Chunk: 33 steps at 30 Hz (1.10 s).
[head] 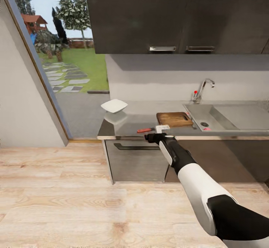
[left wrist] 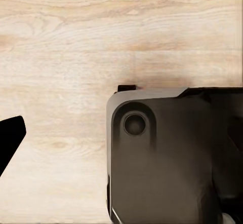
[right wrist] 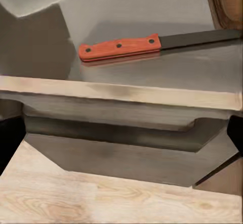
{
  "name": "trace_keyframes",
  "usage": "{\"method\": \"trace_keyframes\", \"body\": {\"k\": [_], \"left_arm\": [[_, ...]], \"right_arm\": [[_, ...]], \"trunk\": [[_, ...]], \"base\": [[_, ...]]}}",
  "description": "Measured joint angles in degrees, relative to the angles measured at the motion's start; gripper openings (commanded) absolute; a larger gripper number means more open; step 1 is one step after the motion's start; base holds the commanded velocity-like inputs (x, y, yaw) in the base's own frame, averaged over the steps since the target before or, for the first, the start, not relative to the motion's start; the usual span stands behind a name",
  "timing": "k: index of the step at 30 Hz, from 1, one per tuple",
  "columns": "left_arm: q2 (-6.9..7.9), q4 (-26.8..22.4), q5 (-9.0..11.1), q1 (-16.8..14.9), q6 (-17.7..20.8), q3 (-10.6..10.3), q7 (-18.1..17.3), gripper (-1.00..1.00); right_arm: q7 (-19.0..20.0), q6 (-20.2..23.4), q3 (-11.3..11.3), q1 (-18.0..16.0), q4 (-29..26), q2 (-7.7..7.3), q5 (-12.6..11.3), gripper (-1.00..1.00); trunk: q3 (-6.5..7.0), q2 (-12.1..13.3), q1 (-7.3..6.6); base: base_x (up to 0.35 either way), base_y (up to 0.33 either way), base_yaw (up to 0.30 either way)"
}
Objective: In the kitchen, take the Vidalia onion out of the sink, dice it on the chopping board with the paring knife, put the diced onion into the bowl on the countertop, then place both the paring knife and the chopping board into the sink.
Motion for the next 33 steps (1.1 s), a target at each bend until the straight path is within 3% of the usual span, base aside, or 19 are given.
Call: {"method": "trace_keyframes", "body": {"k": [7, 10, 12, 13, 19, 28, 30, 33], "left_arm": [[0.0, 0.07, -0.01, 0.0, -0.01, 0.02, 0.0, 1.0], [0.0, 0.07, -0.01, 0.0, -0.03, 0.02, 0.0, 1.0], [0.0, 0.06, -0.01, 0.0, -0.04, 0.03, 0.0, 1.0], [0.0, 0.06, -0.03, 0.0, -0.05, 0.03, 0.0, 1.0], [0.0, 0.05, -0.01, 0.0, -0.06, 0.03, 0.0, 1.0], [0.0, -0.03, 0.2, 0.0, -0.07, 0.18, 0.0, 1.0], [0.06, -0.1, 0.22, 0.0, -0.06, 0.29, 0.0, 1.0], [0.08, -0.12, 0.22, 0.0, -0.07, 0.3, 0.0, 1.0]], "right_arm": [[0.08, -2.15, -0.04, 0.0, 3.27, 0.0, -0.01, 1.0], [0.14, -6.06, -0.12, 0.01, 7.98, 0.01, -0.03, 1.0], [0.16, -10.09, -0.19, 0.01, 12.3, 0.05, -0.06, 1.0], [0.21, -15.47, -0.22, 0.03, 17.42, 0.07, -0.08, 1.0], [0.38, -28.32, -0.21, 0.5, 31.42, 0.13, -0.07, 1.0], [0.4, -39.54, -0.23, 14.28, 33.94, -0.03, 0.01, 1.0], [0.4, -45.66, -0.23, 22.63, 34.06, -0.1, 0.91, 1.0], [0.4, -48.82, -0.14, 24.94, 34.1, -0.07, 2.52, 1.0]], "trunk": [[0.0, 0.0, 0.0], [0.0, 0.0, -0.01], [-0.01, 0.0, -0.02], [-0.02, 0.0, -0.03], [-0.02, 0.0, -0.03], [-0.01, -0.01, -0.03], [-0.02, -0.01, -0.03], [-0.01, -0.01, -0.03]], "base": [[-0.301, -0.123, 0.0], [-0.167, -0.098, 0.0], [-0.05, -0.03, 0.0], [-0.016, -0.01, 0.0], [-0.005, -0.003, 0.0], [0.0, 0.0, 0.0], [0.0, 0.0, 0.0], [0.0, 0.0, 0.0]]}}
